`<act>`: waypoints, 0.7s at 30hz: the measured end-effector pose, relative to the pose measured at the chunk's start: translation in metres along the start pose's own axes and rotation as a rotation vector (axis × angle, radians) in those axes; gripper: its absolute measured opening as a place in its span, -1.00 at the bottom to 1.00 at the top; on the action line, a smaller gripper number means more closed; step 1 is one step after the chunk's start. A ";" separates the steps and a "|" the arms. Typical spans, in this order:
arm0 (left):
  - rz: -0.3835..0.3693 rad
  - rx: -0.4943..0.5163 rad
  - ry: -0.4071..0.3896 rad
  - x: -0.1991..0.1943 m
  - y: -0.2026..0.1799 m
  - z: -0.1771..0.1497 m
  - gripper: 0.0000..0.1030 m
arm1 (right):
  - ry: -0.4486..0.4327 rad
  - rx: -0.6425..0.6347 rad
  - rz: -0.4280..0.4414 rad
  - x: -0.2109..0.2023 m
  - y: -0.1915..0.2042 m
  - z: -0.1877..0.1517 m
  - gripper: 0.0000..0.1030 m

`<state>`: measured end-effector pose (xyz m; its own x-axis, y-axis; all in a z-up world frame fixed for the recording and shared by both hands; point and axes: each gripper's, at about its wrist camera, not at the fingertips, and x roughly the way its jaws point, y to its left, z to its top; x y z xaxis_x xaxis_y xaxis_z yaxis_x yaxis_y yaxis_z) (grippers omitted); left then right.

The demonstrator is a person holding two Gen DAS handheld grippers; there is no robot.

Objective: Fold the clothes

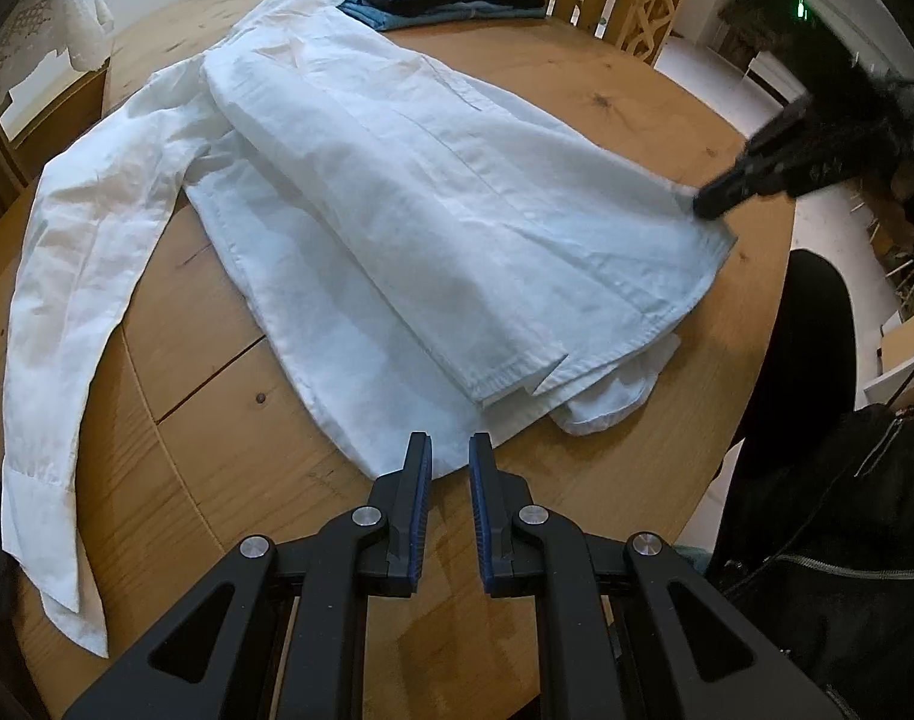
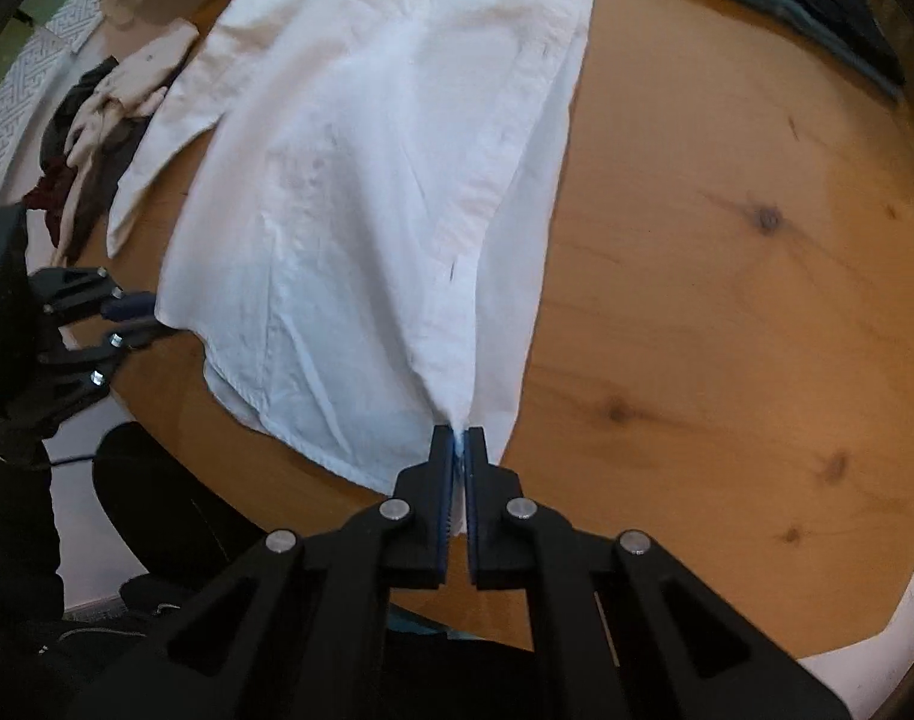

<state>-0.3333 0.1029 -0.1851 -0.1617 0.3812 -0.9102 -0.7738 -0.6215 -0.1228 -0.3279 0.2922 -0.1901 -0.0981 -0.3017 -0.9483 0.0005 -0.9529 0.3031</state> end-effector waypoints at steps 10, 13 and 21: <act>0.052 -0.010 -0.017 0.007 -0.002 0.021 -0.74 | -0.027 -0.056 -0.008 0.006 0.014 0.007 -0.92; 0.063 -0.054 -0.018 0.012 0.007 0.018 -0.83 | -0.031 -0.049 -0.012 0.006 0.011 0.007 -0.92; 0.076 -0.072 -0.030 -0.002 -0.001 -0.013 -0.92 | 0.013 -0.094 -0.095 0.013 0.007 0.000 -0.89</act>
<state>-0.3248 0.0938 -0.1879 -0.2377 0.3505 -0.9059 -0.7125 -0.6968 -0.0826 -0.3287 0.2814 -0.2001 -0.0894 -0.2098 -0.9737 0.0850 -0.9756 0.2024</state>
